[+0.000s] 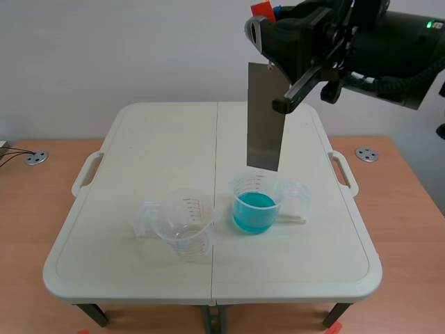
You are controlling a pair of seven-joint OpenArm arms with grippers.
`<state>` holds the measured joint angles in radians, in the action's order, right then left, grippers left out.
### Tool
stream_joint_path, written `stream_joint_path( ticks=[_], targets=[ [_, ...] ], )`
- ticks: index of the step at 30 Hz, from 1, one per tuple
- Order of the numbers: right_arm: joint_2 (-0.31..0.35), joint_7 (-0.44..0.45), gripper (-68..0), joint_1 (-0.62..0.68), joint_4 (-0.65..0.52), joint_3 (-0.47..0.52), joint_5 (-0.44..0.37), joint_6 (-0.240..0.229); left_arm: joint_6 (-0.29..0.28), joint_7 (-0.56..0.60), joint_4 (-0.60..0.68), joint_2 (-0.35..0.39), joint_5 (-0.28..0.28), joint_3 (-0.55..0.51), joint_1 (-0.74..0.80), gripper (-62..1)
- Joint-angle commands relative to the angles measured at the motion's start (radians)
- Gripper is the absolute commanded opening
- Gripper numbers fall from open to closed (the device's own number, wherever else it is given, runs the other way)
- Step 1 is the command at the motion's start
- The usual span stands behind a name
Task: Hold the metal plate by the orange handle, dip it into the blue solution, take it out and point at it, then put the plate back in the beaker on the left.
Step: 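Point at the plate with the left hand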
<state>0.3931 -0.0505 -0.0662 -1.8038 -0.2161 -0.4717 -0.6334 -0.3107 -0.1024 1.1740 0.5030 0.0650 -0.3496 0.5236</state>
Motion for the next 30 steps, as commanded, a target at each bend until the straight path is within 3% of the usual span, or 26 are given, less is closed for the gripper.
stream_joint_path(
  ticks=[1,4,9,12,16,22,27,30],
  targets=[
    [0.006,0.023,-66.2,-0.017,-0.002,0.019,-0.011,0.003,0.002,0.044,0.012,0.020,0.027,-0.033,0.002,-59.7],
    [0.025,0.048,-66.2,-0.018,0.000,0.021,-0.011,-0.004,0.001,0.092,0.013,0.039,0.071,-0.082,-0.030,-59.7],
    [0.036,0.064,-66.2,-0.026,0.012,0.021,-0.011,-0.021,-0.032,0.142,0.027,0.087,0.082,-0.100,-0.109,-59.7],
    [0.036,0.064,-66.2,-0.042,0.039,0.021,-0.011,-0.023,-0.100,0.189,0.056,0.109,0.092,-0.100,-0.156,-59.7],
    [0.036,0.066,-66.2,-0.057,0.076,0.021,-0.011,-0.032,-0.244,0.211,0.096,0.128,0.092,-0.084,-0.232,-59.7],
    [0.036,0.069,-66.2,-0.079,0.100,0.021,-0.011,-0.048,-0.381,0.208,0.111,0.146,0.080,0.060,-0.340,-59.7],
    [0.036,0.071,-66.2,-0.101,0.111,0.020,-0.011,-0.049,-0.385,0.207,0.111,0.137,0.079,0.241,-0.434,-59.7],
    [0.036,0.073,-66.2,-0.103,0.111,0.019,-0.011,-0.049,-0.385,0.207,0.111,0.103,0.050,0.344,-0.499,-59.7]
  ],
)
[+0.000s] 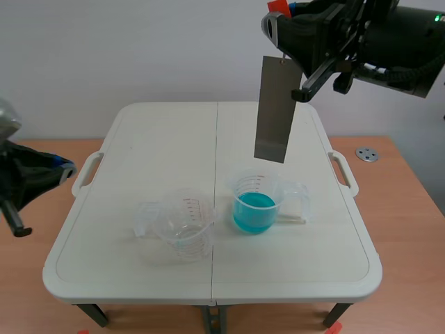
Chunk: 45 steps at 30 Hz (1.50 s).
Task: Hold the metal plate by the orange handle, dip it into the blue solution, take it out and point at it, then put the plate back in the beaker on the left.
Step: 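Point at the plate with the left hand, then lower the plate into the blue solution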
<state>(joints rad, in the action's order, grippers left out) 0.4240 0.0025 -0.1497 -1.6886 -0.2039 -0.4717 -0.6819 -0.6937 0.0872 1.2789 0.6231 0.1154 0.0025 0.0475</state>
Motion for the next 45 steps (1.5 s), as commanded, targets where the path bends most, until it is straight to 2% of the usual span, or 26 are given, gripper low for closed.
stream_joint_path(
  ticks=[1,4,9,21,26,32,35,45],
  targets=[
    [0.005,0.021,-66.2,-0.020,-0.004,0.007,-0.011,-0.001,-0.002,0.014,0.006,-0.034,-0.019,0.022,-0.044,-59.7],
    [0.002,0.023,-66.2,-0.019,-0.004,0.006,-0.011,-0.001,-0.002,-0.014,0.006,-0.089,-0.061,0.094,-0.103,-59.7],
    [0.002,0.022,-66.2,-0.026,-0.003,-0.007,-0.011,-0.001,-0.002,-0.040,0.006,-0.175,-0.064,0.159,-0.180,-59.7],
    [0.002,0.022,-66.2,-0.031,-0.003,-0.013,-0.011,0.000,-0.002,-0.111,-0.005,-0.340,-0.189,0.288,-0.262,-59.7],
    [0.002,0.019,-66.2,-0.031,-0.003,-0.013,-0.011,0.000,-0.002,-0.114,-0.005,-0.378,-0.201,0.305,-0.267,-59.7],
    [0.002,0.018,-66.2,-0.031,-0.003,-0.013,-0.011,0.000,-0.002,-0.114,-0.005,-0.410,-0.261,0.319,-0.267,-59.7],
    [0.002,0.018,-66.2,-0.031,-0.003,-0.013,-0.011,0.000,-0.002,-0.114,-0.005,-0.415,-0.267,0.334,-0.267,-59.7],
    [0.002,0.013,-66.2,-0.031,-0.003,-0.013,-0.011,0.000,0.052,-0.114,-0.005,-0.451,-0.301,0.336,-0.267,-59.7]
  ],
)
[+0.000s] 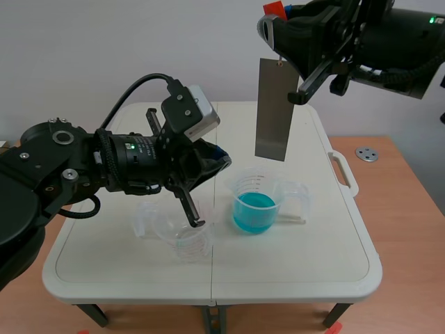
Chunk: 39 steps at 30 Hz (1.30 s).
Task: Hold the metal plate by the orange handle, dip it into the blue solution, take it out and point at it, then put the plate back in the beaker on the left.
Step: 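Lower the plate into the blue solution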
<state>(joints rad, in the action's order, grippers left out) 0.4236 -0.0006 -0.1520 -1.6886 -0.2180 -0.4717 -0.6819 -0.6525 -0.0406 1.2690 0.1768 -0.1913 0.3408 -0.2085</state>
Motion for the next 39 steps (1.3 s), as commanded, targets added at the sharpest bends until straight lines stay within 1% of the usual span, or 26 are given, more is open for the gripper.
stream_joint_path(
  ticks=[1,3,9,11,15,18,22,26,28,31,35,39],
  targets=[
    [0.003,0.013,-66.2,-0.028,-0.003,0.001,-0.011,0.000,0.014,0.013,0.005,-0.008,-0.002,-0.003,-0.011,-59.7],
    [0.003,0.009,-66.2,-0.028,-0.003,0.001,-0.011,0.000,0.014,0.013,0.005,-0.010,-0.014,-0.003,-0.011,-59.7],
    [0.003,0.006,-66.2,-0.028,-0.003,0.001,-0.011,0.000,0.016,0.013,0.005,-0.010,-0.016,-0.003,-0.011,-59.7],
    [0.003,0.005,-66.2,-0.028,-0.003,0.001,-0.011,0.000,0.039,0.007,0.005,-0.010,-0.016,-0.003,-0.010,-59.7],
    [0.003,0.005,-66.2,-0.028,-0.003,0.001,-0.011,0.000,0.041,-0.005,0.005,-0.010,-0.015,-0.011,-0.010,-59.7],
    [0.003,0.006,-66.2,-0.028,-0.003,0.001,-0.011,0.000,0.041,-0.004,0.005,-0.007,-0.013,-0.040,-0.010,-59.7],
    [0.003,0.006,-66.2,-0.028,-0.003,0.001,-0.011,0.000,0.045,-0.002,0.008,0.012,-0.011,-0.125,-0.004,-59.7],
    [0.003,0.006,-66.2,-0.028,-0.003,0.001,-0.011,0.000,0.079,0.013,0.010,0.073,0.002,-0.220,0.019,-59.7],
    [0.003,0.004,-66.2,-0.028,-0.003,0.001,-0.011,0.000,0.090,0.026,0.010,0.118,0.021,-0.261,0.045,-59.7],
    [0.003,-0.001,-66.2,-0.028,-0.003,0.001,-0.011,0.000,0.090,0.047,0.014,0.195,0.055,-0.325,0.103,-59.7],
    [0.003,-0.001,-66.2,-0.028,-0.003,0.001,-0.011,0.000,0.090,0.092,0.016,0.302,0.122,-0.429,0.217,-59.7],
    [0.003,-0.001,-66.2,-0.028,-0.003,0.001,-0.010,0.000,0.090,0.138,0.016,0.396,0.180,-0.551,0.364,-59.7]
  ],
)
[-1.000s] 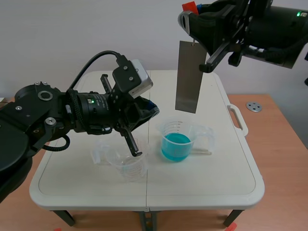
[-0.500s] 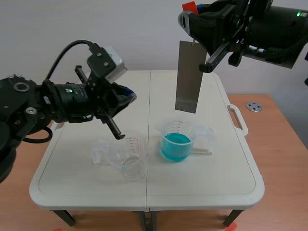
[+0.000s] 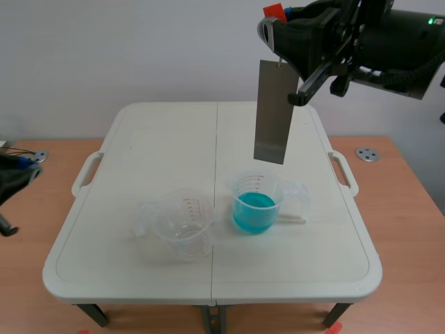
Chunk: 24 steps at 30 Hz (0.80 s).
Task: Hold the metal plate by the orange handle, dip it into the blue solution, take it out and point at it, then put the plate back in the beaker on the left.
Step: 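Lower the plate into the blue solution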
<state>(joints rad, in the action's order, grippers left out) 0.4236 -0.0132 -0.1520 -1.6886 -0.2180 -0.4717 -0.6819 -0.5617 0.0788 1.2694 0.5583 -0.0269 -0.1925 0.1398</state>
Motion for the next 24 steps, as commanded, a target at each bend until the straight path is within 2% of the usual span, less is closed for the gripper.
stream_joint_path(
  ticks=[1,4,6,13,20,24],
  targets=[
    [0.003,0.011,-66.2,-0.028,-0.003,0.001,-0.010,0.000,-0.001,0.031,0.016,0.033,0.026,-0.052,0.056,-59.7],
    [0.003,0.011,-66.2,-0.028,-0.003,0.001,-0.010,0.000,-0.001,0.038,0.016,0.075,0.061,-0.159,0.187,-59.7],
    [0.003,0.011,-66.2,-0.028,-0.003,0.001,-0.010,0.000,0.003,0.048,0.016,0.092,0.062,-0.232,0.279,-59.7],
    [-0.001,0.013,-66.2,-0.028,0.008,0.001,-0.011,0.000,0.132,0.064,0.013,0.090,0.061,-0.425,0.591,-59.7],
    [-0.028,0.034,-66.3,-0.028,0.084,0.000,-0.010,-0.008,0.133,0.063,-0.019,0.042,0.060,-0.446,0.794,-59.7],
    [-0.045,0.053,-66.2,-0.028,0.123,-0.002,-0.010,-0.032,0.129,0.063,-0.045,-0.011,0.025,-0.412,0.829,-59.7]
  ],
)
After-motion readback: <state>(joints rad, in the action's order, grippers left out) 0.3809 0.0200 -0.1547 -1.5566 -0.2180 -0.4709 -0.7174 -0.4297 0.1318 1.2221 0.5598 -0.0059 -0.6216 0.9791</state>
